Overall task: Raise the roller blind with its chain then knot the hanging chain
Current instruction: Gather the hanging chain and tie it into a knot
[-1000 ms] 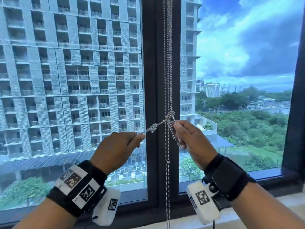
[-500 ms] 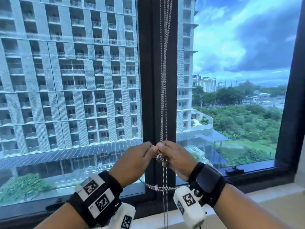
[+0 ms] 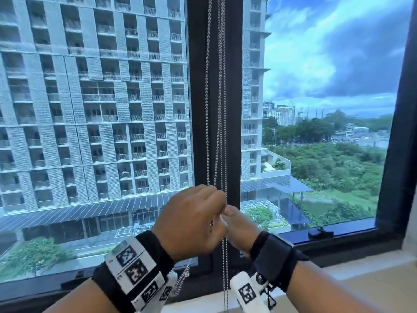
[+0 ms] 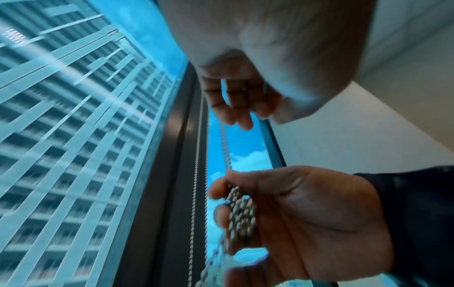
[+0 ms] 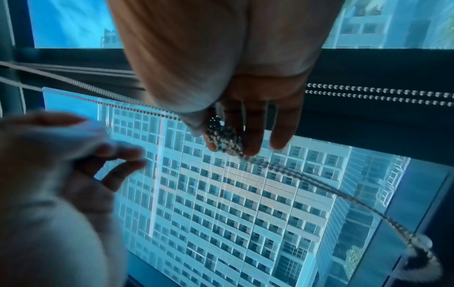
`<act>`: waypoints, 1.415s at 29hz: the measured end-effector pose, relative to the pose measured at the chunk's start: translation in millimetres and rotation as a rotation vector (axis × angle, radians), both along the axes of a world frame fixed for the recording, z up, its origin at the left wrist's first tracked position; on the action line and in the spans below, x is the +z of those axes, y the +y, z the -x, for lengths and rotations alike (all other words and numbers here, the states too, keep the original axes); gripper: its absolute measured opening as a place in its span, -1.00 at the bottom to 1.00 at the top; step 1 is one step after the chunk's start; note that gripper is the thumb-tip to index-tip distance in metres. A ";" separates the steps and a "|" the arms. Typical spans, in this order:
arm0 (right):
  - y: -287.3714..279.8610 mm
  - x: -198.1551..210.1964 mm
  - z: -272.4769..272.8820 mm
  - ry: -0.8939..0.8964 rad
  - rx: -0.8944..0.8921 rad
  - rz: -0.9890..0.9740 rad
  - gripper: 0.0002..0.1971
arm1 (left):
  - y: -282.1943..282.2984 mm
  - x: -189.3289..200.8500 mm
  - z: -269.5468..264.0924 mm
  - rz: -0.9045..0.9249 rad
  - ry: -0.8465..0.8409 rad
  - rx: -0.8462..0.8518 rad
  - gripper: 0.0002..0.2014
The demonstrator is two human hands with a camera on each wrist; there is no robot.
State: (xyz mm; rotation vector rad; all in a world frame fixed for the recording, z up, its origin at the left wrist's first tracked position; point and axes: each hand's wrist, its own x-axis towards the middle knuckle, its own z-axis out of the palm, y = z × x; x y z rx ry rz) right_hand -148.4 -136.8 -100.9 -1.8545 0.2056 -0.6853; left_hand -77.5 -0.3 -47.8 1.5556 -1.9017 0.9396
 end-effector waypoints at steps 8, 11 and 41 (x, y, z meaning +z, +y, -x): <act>22.5 -1.5 3.1 0.096 0.004 0.240 -0.71 | -31.3 51.5 -3.3 -0.293 -0.464 0.171 -0.79; 18.8 7.8 18.2 0.049 -0.032 0.385 -0.81 | -26.4 67.8 -18.5 -0.299 -0.418 0.274 -0.59; 44.7 232.5 2.0 -0.259 -0.409 1.059 -0.81 | -2.3 136.3 -42.4 0.112 1.700 -0.331 -0.81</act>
